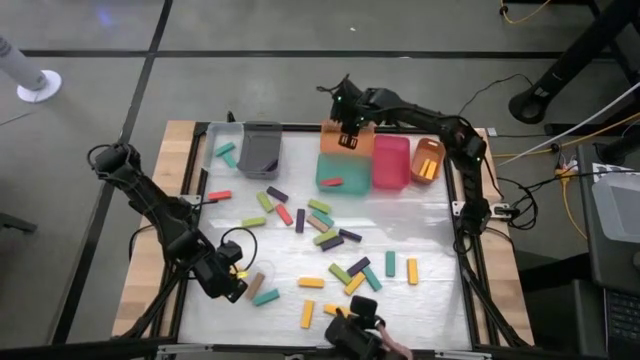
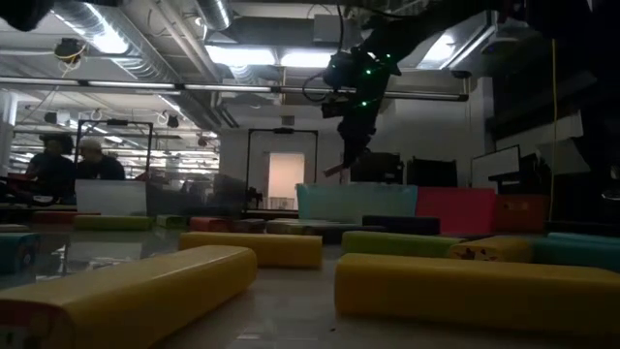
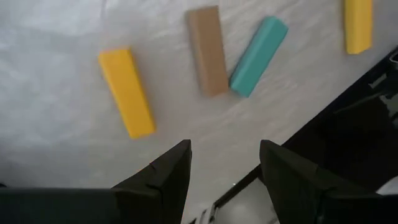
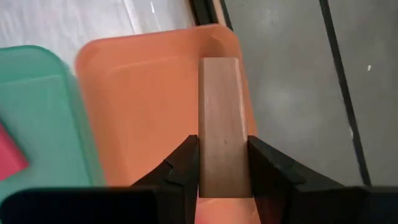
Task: Sort blocks
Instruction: Put the brown block into the left orange bin, then put the yellow block into the right orange bin
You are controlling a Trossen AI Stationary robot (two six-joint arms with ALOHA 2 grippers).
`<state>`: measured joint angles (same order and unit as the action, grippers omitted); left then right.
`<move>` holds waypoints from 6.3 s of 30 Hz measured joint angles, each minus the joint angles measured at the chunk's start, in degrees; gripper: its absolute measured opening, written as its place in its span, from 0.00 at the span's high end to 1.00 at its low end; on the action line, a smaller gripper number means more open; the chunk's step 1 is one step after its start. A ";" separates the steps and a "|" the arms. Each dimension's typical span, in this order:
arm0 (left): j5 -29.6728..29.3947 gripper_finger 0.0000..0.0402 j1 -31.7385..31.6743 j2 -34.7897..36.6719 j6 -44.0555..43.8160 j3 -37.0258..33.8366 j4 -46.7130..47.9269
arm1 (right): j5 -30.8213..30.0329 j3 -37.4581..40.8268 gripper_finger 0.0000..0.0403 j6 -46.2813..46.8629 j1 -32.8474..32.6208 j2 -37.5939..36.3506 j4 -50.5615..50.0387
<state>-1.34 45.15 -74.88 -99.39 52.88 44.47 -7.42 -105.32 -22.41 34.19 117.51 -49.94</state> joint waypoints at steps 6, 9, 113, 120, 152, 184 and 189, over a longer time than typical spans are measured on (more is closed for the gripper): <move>0.08 0.56 3.05 -2.19 -5.32 0.00 -0.04 | 1.01 0.02 0.72 0.07 1.64 0.00 0.32; 0.08 0.56 4.52 -3.96 -8.32 0.00 -0.09 | 1.03 0.02 0.72 0.07 1.50 0.02 0.34; 28.84 0.80 -43.66 -22.64 75.41 0.04 -66.76 | 3.56 62.97 0.42 -3.56 -50.29 -38.85 66.20; 28.93 0.79 -43.63 -22.64 75.38 0.04 -66.23 | 3.64 62.97 0.60 -3.56 -50.27 -37.66 66.81; 17.88 0.48 -48.28 -22.64 83.95 0.02 -65.99 | -15.42 62.93 0.83 4.34 -50.29 -57.44 34.99; 9.23 0.48 -44.60 -47.20 105.89 19.65 -59.49 | -22.51 62.95 0.82 38.70 -7.02 -64.31 1.83; 9.21 0.48 -44.66 -47.20 105.87 19.65 -57.71 | -19.87 62.95 0.82 38.71 -2.12 -60.94 1.76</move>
<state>7.87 0.49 -122.08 6.48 72.53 -13.25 -27.29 -42.37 16.29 32.07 56.58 -48.18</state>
